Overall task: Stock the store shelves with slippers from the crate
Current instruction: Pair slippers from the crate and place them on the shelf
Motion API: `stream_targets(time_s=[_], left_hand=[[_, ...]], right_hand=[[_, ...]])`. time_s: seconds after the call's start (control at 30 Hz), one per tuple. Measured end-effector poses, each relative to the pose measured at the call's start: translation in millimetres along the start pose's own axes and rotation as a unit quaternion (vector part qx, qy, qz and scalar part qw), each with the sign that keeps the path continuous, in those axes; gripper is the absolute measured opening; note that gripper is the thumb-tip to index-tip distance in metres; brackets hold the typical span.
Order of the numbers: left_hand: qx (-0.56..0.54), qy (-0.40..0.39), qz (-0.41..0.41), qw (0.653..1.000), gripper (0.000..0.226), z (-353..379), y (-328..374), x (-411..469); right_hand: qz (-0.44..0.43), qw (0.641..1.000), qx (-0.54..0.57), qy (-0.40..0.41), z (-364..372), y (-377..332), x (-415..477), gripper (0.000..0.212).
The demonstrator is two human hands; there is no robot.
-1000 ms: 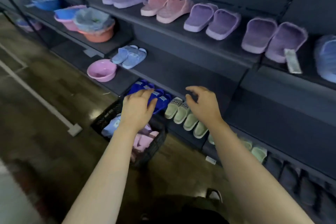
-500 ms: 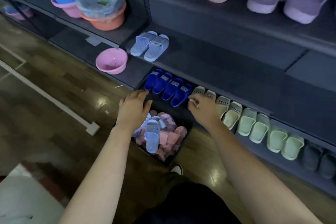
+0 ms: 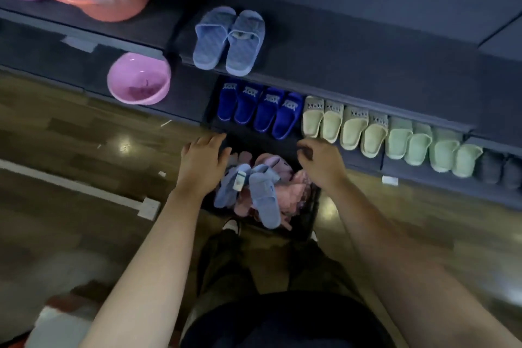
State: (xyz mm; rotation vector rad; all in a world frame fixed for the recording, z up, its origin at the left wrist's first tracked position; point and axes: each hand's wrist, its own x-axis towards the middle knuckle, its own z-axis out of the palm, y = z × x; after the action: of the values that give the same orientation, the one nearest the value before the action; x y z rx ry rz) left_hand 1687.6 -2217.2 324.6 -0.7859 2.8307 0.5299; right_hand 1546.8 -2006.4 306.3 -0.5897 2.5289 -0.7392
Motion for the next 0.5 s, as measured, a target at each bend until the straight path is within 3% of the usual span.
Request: stream_targets(time_s=[0.2,0.27,0.5], left_hand=[[0.013,-0.041,0.057,0.997,0.043,17.8,-55.1,45.9],[0.005,-0.054,0.066,0.996,0.043,32.1,-64.7,54.2],[0.006,-0.102,0.088,0.991,0.043,100.4,-85.1,63.6]], right_hand=[[0.077,0.997,-0.009,0.012,74.3,-13.1,4.4,0.028],[0.091,0.996,0.004,0.023,97.2,-7.6,2.9,0.020],[0.152,0.987,0.034,0.023,148.7,30.5,-1.2,0.025]])
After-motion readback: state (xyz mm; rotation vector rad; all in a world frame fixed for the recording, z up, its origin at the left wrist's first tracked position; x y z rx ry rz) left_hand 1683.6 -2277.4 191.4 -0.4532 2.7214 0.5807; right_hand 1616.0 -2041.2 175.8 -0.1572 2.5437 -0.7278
